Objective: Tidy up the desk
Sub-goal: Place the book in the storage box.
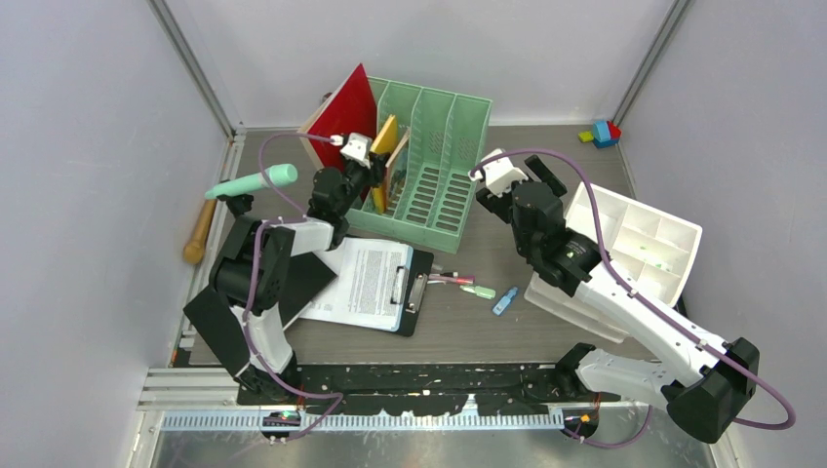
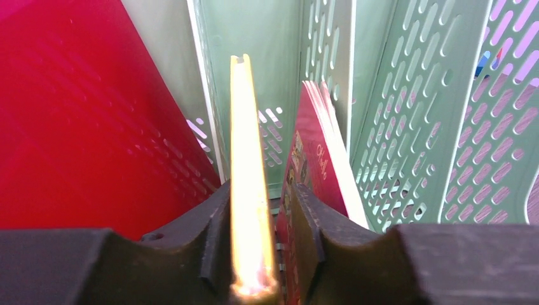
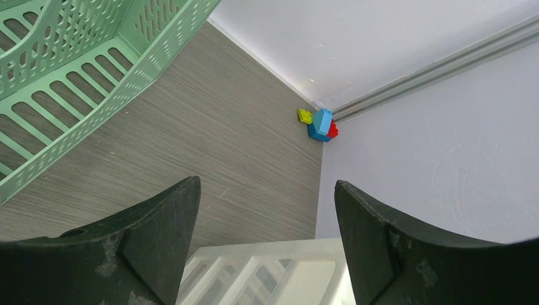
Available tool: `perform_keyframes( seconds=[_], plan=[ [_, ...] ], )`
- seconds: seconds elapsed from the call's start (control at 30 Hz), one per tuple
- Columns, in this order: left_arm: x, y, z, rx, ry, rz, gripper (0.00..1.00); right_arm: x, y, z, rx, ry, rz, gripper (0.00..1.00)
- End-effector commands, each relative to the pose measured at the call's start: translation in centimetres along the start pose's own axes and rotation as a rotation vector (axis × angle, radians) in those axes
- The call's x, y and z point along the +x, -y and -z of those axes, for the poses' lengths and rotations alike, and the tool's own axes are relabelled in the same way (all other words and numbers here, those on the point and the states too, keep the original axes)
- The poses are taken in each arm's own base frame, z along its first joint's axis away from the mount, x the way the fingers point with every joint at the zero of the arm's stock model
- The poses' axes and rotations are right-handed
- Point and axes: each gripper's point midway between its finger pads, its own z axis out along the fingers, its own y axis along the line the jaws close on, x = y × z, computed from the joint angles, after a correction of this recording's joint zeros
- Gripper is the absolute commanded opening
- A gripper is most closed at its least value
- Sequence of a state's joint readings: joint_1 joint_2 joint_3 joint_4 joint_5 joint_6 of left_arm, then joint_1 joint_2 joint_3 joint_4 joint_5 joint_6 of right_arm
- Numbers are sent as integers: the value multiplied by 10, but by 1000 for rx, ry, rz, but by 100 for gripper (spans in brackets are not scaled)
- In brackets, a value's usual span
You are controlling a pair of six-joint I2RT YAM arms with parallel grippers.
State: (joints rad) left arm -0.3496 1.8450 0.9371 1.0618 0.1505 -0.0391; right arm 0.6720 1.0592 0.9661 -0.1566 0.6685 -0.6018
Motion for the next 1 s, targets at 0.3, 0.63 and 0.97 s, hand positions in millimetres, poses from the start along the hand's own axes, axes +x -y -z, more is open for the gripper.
perform_keyframes(
  seconds=[0.3, 0.63, 0.97],
  plan=[
    [-74, -9, -14, -38, 133, -38, 0, 3, -4, -2, -4, -1, -32, 83],
    [-72, -17, -27, -95, 127, -7, 0, 2, -6, -6, -3, -20, -21, 83],
    [-64, -7, -32, -103, 138, 16, 0, 4, -11, -11, -7, -39, -7, 83]
  ],
)
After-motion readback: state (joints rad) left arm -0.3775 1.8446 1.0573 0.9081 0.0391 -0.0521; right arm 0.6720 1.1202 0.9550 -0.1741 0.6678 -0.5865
